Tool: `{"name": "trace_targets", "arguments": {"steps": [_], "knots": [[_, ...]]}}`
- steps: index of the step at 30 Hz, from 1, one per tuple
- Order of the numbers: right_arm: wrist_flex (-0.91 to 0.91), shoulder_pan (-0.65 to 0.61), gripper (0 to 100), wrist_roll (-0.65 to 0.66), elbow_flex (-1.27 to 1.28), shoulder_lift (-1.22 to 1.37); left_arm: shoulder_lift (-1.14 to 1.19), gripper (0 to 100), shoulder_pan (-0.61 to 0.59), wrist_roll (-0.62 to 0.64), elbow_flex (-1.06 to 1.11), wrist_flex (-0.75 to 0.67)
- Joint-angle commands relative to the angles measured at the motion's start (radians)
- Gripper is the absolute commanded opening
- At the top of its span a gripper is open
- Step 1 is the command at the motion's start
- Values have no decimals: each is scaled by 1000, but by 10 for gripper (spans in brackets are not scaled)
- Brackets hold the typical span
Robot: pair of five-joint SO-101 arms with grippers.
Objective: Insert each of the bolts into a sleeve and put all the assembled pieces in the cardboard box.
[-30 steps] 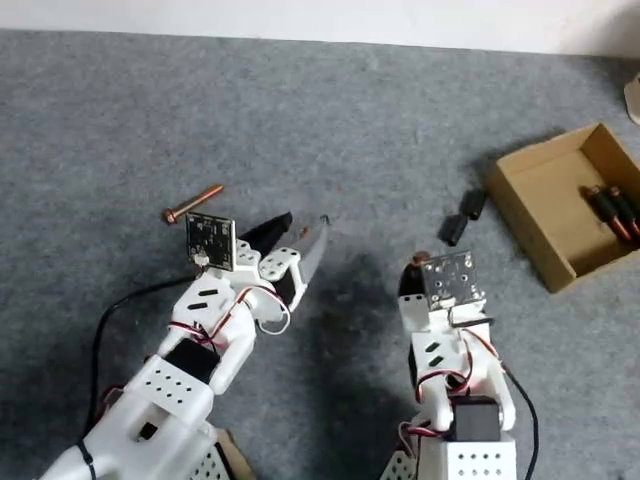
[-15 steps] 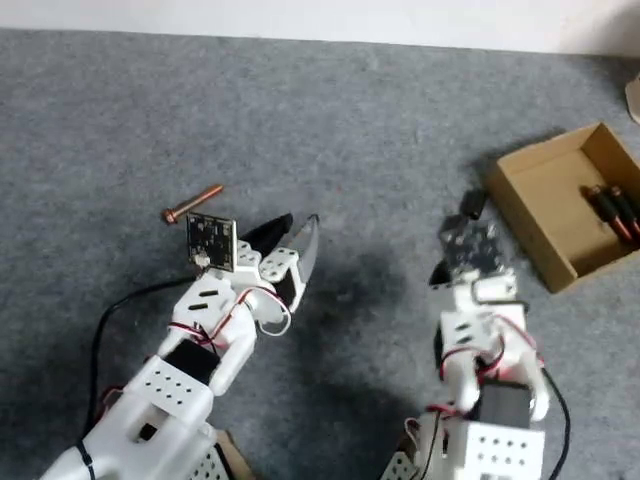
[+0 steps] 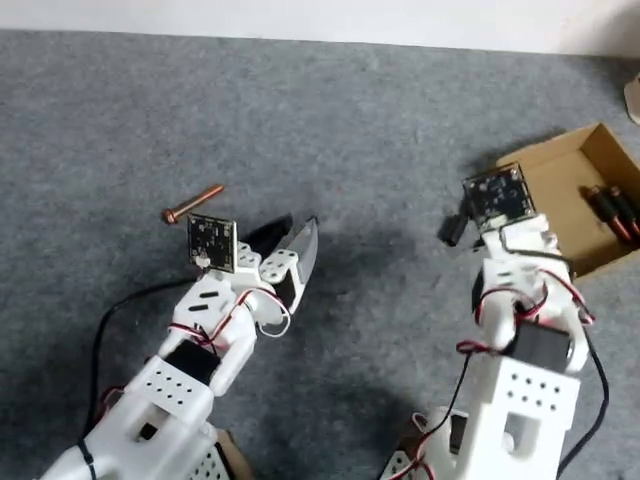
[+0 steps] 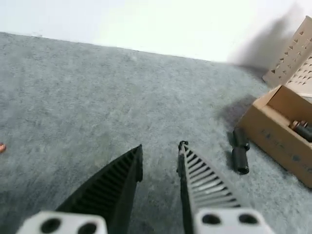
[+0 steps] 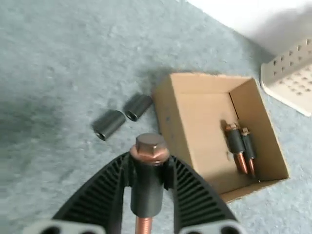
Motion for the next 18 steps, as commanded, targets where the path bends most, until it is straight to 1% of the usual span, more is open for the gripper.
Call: {"name": "trace_targets", "arguments": {"steps": [1,7,16,18], "knots": [[-90,50,5,44,-73,61,-4,123,5,0,-7,-5],[-240,110,5,115,-73,194,-4,120,45,-110,-4,0],[-495,180,5,232,-79,400,-4,119,48,-117,-4,-2],[-516,193,5,242,-114,443,-4,119,47,-117,-4,-2]]}}
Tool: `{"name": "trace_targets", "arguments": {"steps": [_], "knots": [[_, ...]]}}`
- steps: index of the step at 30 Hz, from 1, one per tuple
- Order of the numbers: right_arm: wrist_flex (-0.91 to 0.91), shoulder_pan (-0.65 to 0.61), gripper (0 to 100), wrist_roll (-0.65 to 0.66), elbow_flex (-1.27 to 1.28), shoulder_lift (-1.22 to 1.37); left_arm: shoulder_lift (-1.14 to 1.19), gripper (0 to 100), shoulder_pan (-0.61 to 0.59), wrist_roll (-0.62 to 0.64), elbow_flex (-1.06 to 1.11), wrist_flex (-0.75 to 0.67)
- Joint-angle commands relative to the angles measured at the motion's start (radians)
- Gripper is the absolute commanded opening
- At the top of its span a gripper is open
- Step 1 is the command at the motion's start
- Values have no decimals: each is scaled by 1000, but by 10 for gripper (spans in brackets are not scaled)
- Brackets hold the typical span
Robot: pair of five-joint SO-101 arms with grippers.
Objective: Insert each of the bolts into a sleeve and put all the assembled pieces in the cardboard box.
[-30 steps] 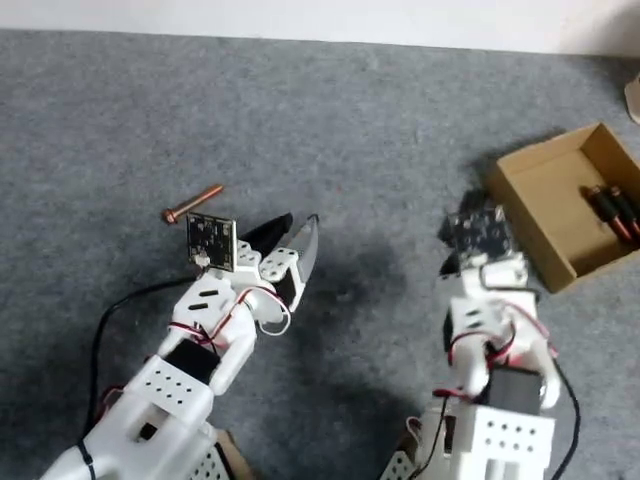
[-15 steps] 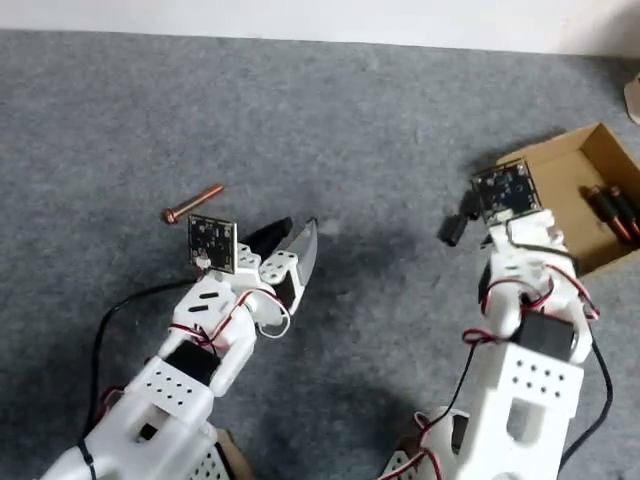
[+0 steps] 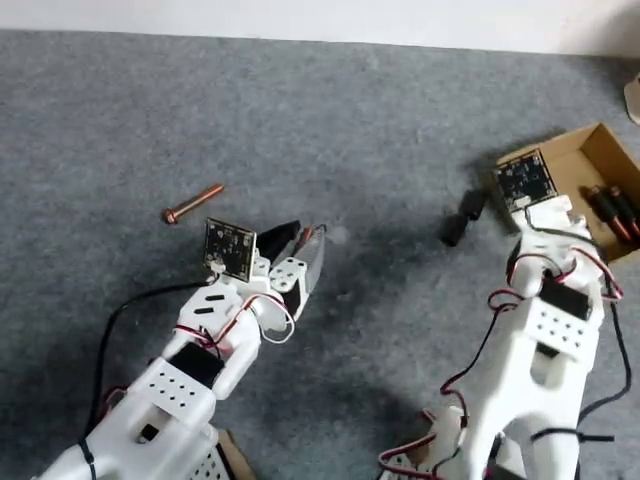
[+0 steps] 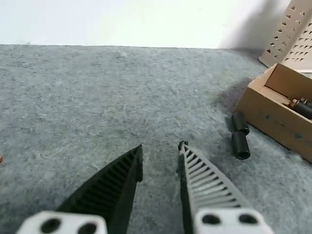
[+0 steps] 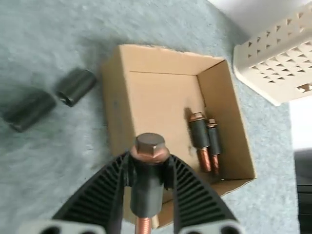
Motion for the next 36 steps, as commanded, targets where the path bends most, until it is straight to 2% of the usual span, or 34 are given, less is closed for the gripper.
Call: {"name": "trace_targets", "arguments": {"steps": [1,12,36], "knots": [[-67,33,5,28,-136,45,-4,119,7,-11,-7,-2],[-65,119,5,32,-460,371,-4,119,10,-12,-7,0],[-68,119,5,219,-828,883,-2,119,10,-12,-7,0]]}}
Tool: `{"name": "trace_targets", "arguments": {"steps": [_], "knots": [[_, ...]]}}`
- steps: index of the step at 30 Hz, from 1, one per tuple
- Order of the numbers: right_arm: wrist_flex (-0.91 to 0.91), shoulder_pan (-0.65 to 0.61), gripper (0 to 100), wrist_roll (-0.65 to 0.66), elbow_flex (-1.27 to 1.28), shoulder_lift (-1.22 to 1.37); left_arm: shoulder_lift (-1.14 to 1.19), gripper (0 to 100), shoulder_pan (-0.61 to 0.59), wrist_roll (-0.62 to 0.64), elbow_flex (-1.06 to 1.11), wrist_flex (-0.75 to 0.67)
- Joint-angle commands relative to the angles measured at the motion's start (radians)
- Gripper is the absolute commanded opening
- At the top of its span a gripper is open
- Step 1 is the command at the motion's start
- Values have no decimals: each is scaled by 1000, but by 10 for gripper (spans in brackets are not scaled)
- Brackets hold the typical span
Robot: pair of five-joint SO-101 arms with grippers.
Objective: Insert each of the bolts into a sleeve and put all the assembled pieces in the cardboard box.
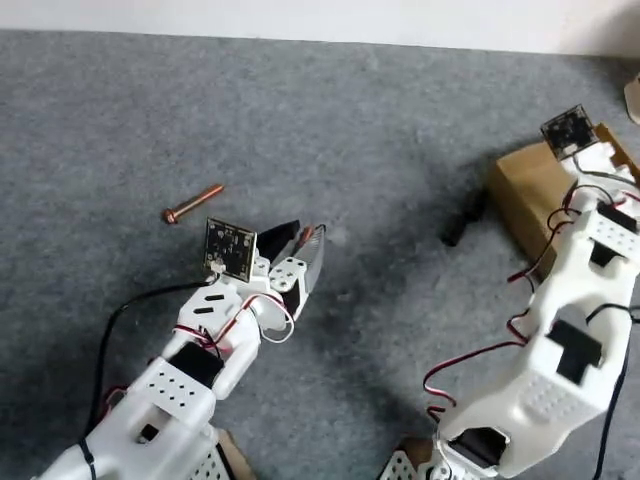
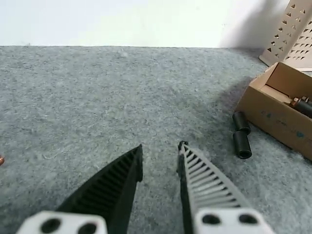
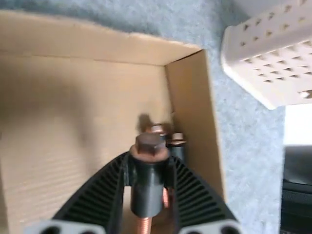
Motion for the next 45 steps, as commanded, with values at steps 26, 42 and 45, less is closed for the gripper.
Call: {"name": "trace_targets", "arguments": {"steps": [26,42,45], "knots": [[18,91,154,-64,-337,274,-2,119,13,-5,-7,0],[555,-19,156,-542,-684,272,-2,119,13,-5,-7,0],[697,-51,156,-669,-806,274,-2,119,10,-5,-7,0]]}}
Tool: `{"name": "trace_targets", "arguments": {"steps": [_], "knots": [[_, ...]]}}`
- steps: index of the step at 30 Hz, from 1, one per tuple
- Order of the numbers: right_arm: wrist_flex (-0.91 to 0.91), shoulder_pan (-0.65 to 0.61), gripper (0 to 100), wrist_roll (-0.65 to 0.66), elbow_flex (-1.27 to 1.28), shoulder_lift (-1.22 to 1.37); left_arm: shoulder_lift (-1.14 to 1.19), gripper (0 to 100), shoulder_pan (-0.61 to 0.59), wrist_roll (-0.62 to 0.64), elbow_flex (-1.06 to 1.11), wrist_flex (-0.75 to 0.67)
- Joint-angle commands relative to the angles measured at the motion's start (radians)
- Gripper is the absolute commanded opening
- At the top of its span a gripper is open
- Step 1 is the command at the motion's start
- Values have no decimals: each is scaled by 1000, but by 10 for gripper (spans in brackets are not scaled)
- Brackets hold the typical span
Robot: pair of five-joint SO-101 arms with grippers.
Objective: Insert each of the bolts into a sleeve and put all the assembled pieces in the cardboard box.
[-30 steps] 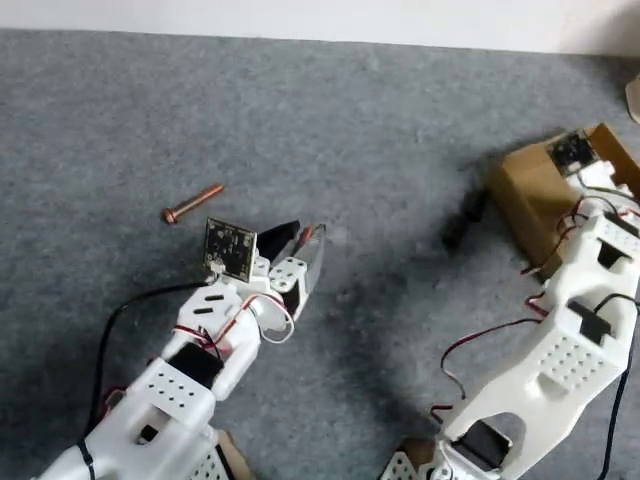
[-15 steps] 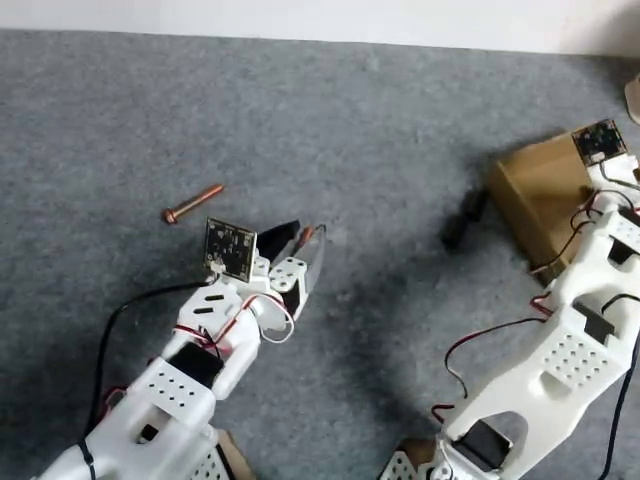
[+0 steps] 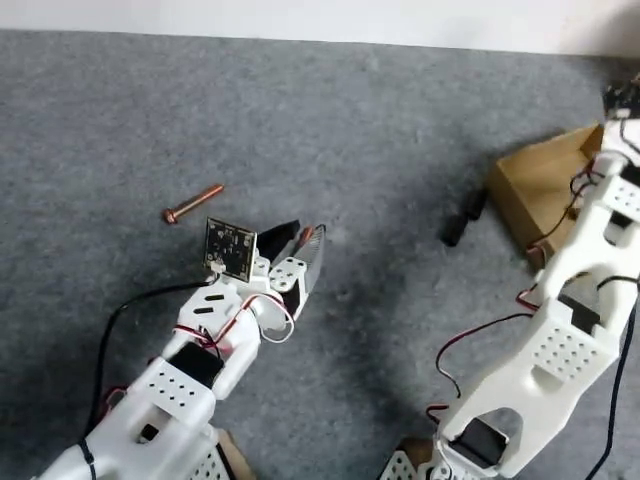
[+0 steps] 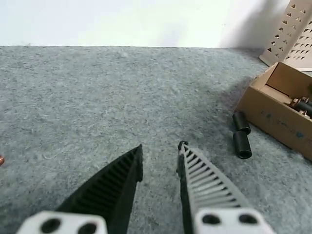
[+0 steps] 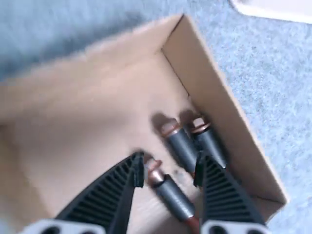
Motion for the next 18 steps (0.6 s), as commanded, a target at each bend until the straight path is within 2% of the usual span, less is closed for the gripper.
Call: {"name": "trace_targets", "arguments": {"steps": [1,7,18], "knots": [[166,-56,156,-146,-182,-31,-2,119,12,-5,-7,0],[401,-130,156,-264,-341,-28,-2,119,16,-5,16,-6],[595,-234,156,-503,-414,-28,-2,119,16,-5,19,-6]]}}
